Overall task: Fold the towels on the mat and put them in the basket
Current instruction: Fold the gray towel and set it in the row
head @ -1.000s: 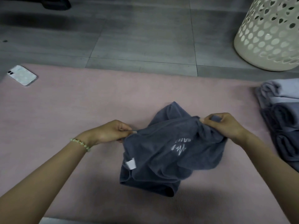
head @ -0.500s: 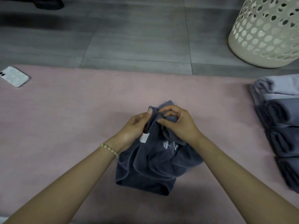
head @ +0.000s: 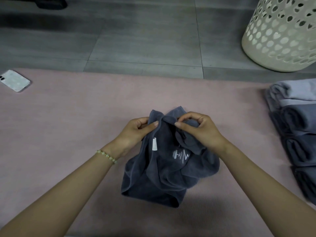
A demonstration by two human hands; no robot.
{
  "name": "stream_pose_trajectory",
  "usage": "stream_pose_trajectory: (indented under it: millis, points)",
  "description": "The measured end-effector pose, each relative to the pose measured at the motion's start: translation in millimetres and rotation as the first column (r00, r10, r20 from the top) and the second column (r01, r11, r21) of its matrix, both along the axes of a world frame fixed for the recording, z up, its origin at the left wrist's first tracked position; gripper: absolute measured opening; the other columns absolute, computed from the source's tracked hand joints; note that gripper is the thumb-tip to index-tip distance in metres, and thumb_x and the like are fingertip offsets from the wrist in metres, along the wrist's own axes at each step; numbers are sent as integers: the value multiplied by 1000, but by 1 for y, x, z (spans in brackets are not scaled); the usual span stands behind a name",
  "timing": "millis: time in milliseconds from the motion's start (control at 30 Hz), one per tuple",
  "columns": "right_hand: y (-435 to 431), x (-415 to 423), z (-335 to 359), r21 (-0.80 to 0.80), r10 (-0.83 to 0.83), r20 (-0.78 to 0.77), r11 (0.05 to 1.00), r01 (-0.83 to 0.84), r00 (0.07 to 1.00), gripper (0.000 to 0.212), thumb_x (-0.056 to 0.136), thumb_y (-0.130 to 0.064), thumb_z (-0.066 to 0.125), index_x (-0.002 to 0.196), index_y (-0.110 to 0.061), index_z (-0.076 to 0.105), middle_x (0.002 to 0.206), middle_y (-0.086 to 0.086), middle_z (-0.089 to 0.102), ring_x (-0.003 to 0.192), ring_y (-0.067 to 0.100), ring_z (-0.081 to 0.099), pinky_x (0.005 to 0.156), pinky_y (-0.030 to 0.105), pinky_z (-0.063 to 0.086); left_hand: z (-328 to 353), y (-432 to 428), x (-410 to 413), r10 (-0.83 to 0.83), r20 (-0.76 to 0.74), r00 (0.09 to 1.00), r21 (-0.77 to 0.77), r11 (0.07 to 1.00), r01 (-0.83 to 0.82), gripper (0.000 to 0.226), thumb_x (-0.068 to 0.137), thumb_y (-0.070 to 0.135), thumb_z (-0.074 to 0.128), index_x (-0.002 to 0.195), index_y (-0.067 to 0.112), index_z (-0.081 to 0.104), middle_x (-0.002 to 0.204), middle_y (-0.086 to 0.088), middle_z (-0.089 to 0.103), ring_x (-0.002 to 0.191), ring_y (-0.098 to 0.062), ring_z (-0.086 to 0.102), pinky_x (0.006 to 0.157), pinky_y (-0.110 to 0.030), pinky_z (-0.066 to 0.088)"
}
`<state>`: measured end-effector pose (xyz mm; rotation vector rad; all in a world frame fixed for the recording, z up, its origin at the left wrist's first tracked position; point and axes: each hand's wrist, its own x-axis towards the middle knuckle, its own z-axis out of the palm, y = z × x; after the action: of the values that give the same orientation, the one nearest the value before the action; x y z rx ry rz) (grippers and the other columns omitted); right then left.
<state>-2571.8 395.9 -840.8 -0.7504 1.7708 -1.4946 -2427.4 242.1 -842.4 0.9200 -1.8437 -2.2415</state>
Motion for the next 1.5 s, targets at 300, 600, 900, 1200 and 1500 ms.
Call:
stream_pose_trajectory:
  millis: [300, 600, 900, 1200, 1500]
  points:
    - [-9, 6, 12, -21, 69, -38, 997, -70, 997, 8, 87, -10, 65, 82, -6, 70, 77, -5, 70, 75, 2, 63, 72, 14, 49, 12, 5, -6, 21, 16, 1000, -225, 974, -17, 51, 97, 33, 47, 92, -16, 58, 76, -12, 54, 70, -19, 49, 59, -26, 45]
    - [-25, 13, 12, -76, -32, -96, 997, 25, 995, 7, 84, -9, 68, 80, -4, 72, 80, 2, 71, 77, 3, 64, 76, 14, 49, 20, 17, -11, -144, -8, 989, -278, 951, 136, 48, 94, 41, 46, 96, -2, 69, 87, -3, 67, 79, -8, 59, 77, -25, 48]
    - [-14, 17, 45, -52, -181, -49, 983, 178, 982, 12, 86, -12, 65, 81, -2, 70, 81, 2, 69, 74, -1, 61, 71, 9, 45, 44, 19, -11, -44, -91, 995, -429, 903, 1, 39, 92, 30, 58, 72, -3, 60, 63, 2, 52, 61, -7, 46, 56, -23, 38]
    - [97, -21, 171, 276, 82, -141, 960, -41, 987, 46, 76, -38, 71, 108, -7, 60, 94, -3, 66, 89, 5, 63, 73, 9, 47, 173, -60, 46, 458, -257, 851, -375, 764, -524, 31, 97, 40, 45, 83, 18, 60, 85, -2, 59, 74, -9, 52, 63, -23, 45]
    - [121, 23, 292, -7, -140, -257, 990, 143, 956, 18, 83, -12, 69, 71, -2, 60, 54, -10, 57, 50, 0, 50, 49, 12, 39, 302, -69, 143, 358, -347, 867, -548, 673, -497, 23, 100, 31, 43, 93, 15, 58, 85, -12, 54, 65, -14, 50, 46, -18, 42]
